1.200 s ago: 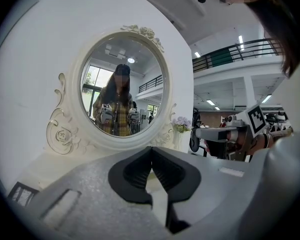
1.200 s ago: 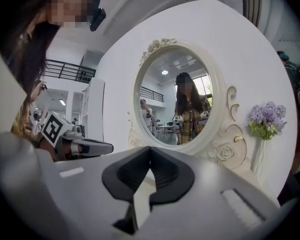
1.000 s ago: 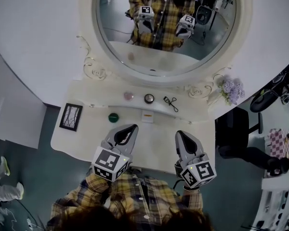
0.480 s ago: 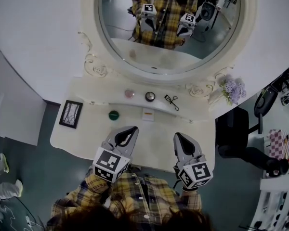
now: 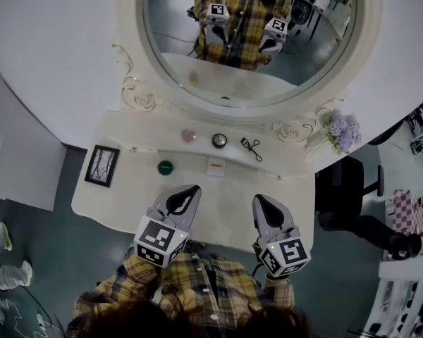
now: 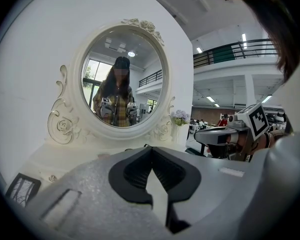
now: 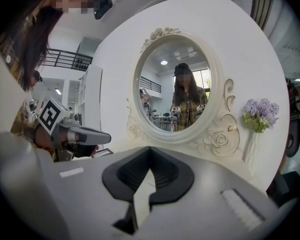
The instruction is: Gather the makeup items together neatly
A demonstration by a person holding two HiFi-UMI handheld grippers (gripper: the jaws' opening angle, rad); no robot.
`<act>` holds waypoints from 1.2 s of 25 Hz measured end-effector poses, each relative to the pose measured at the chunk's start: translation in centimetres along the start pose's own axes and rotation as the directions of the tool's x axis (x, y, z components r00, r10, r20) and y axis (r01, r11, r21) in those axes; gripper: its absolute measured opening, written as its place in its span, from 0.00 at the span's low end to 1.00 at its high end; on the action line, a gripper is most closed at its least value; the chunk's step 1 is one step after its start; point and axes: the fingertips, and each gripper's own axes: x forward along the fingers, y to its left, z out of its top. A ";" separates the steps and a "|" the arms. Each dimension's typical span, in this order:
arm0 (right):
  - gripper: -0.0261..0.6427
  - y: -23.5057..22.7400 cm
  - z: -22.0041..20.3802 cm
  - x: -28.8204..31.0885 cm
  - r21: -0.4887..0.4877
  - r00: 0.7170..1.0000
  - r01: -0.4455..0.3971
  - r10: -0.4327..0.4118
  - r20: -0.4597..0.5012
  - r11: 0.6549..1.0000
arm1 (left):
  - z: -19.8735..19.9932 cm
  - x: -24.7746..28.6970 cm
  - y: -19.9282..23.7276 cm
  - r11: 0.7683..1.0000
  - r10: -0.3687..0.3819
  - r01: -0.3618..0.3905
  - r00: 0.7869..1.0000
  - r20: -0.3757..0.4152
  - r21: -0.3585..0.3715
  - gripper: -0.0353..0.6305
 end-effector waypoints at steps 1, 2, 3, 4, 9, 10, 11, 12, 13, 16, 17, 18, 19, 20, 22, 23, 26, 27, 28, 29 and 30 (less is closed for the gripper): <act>0.05 0.0 0.0 0.0 -0.002 1.000 -0.001 0.001 0.002 1.000 | 0.1 0.0 0.0 1.000 0.001 -0.001 1.000 0.003 0.000 0.04; 0.05 0.0 0.1 0.1 -0.005 1.000 -0.003 0.003 0.006 1.000 | 0.2 0.0 0.1 1.000 0.003 -0.003 1.000 0.009 -0.001 0.04; 0.05 0.1 0.3 0.1 -0.007 1.000 -0.005 0.005 0.012 1.000 | 0.3 0.0 0.2 1.000 0.005 -0.005 1.000 0.016 -0.001 0.04; 0.05 0.1 0.3 0.1 -0.008 1.000 -0.008 0.008 0.017 1.000 | 0.4 0.0 0.2 1.000 0.008 -0.008 1.000 0.024 -0.002 0.04; 0.05 0.4 0.4 0.5 -0.018 0.999 -0.026 0.026 0.021 1.000 | 0.9 0.0 0.6 1.000 0.018 -0.017 0.999 0.046 -0.004 0.04; 0.05 0.4 0.4 0.6 -0.019 0.999 -0.029 0.030 0.021 0.999 | 1.0 0.0 0.7 1.000 0.018 -0.017 0.999 0.047 -0.005 0.04; 0.05 0.5 0.4 0.7 -0.020 0.999 -0.032 0.033 0.021 0.999 | 1.0 0.1 0.7 1.000 0.017 -0.017 0.999 0.048 -0.005 0.04; 0.05 0.5 0.4 0.7 -0.020 0.999 -0.034 0.035 0.019 0.999 | 1.0 0.1 0.7 1.000 0.016 -0.015 0.999 0.048 -0.005 0.04; 0.05 0.5 0.3 0.8 -0.021 0.999 -0.036 0.036 0.017 0.999 | 1.0 0.1 0.7 1.000 0.014 -0.014 0.999 0.048 -0.006 0.04; 0.05 0.4 0.2 0.9 -0.021 0.999 -0.033 0.033 0.011 0.999 | 1.0 0.2 0.8 1.000 0.012 -0.011 0.999 0.047 -0.008 0.04; 0.05 0.4 0.2 0.9 -0.021 0.999 -0.031 0.031 0.011 0.999 | 1.0 0.3 0.8 1.000 0.011 -0.011 0.999 0.046 -0.008 0.04; 0.05 0.3 0.2 1.0 -0.019 1.000 -0.028 0.029 0.011 0.999 | 1.0 0.3 0.9 1.000 0.012 -0.011 0.999 0.046 -0.008 0.04; 0.05 0.2 0.2 1.0 -0.017 1.000 -0.026 0.026 0.011 1.000 | 1.0 0.3 1.0 1.000 0.012 -0.012 0.999 0.046 -0.007 0.04; 0.05 0.1 0.2 1.0 -0.014 1.000 -0.023 0.023 0.010 1.000 | 0.9 0.3 1.1 1.000 0.014 -0.013 0.999 0.045 -0.008 0.04; 0.05 -0.1 0.1 0.9 -0.007 1.000 -0.016 0.016 0.009 1.000 | 0.9 0.3 1.3 1.000 0.016 -0.016 0.999 0.043 -0.009 0.04; 0.05 -0.1 0.1 0.9 -0.004 1.000 -0.013 0.014 0.008 1.000 | 0.9 0.3 1.4 1.000 0.017 -0.017 0.999 0.042 -0.009 0.04; 0.04 -0.2 0.1 1.0 -0.005 1.000 -0.020 0.020 0.005 1.000 | 0.9 0.4 1.6 1.000 0.021 -0.021 0.999 0.043 -0.009 0.04; 0.04 -0.2 0.1 1.1 -0.007 1.000 -0.023 0.023 0.005 1.000 | 1.0 0.4 1.7 1.000 0.022 -0.022 0.999 0.044 -0.010 0.04; 0.04 -0.3 0.2 1.1 -0.009 1.000 -0.025 0.025 0.005 1.000 | 1.0 0.5 1.7 1.000 0.022 -0.022 0.999 0.044 -0.011 0.04; 0.04 -0.3 0.2 1.2 -0.011 1.000 -0.026 0.026 0.006 1.000 | 1.0 0.5 1.8 1.000 0.023 -0.022 0.999 0.044 -0.011 0.04; 0.04 -0.3 0.3 1.2 -0.014 1.000 -0.025 0.025 0.006 1.000 | 1.0 0.5 1.8 1.000 0.023 -0.022 0.999 0.044 -0.011 0.04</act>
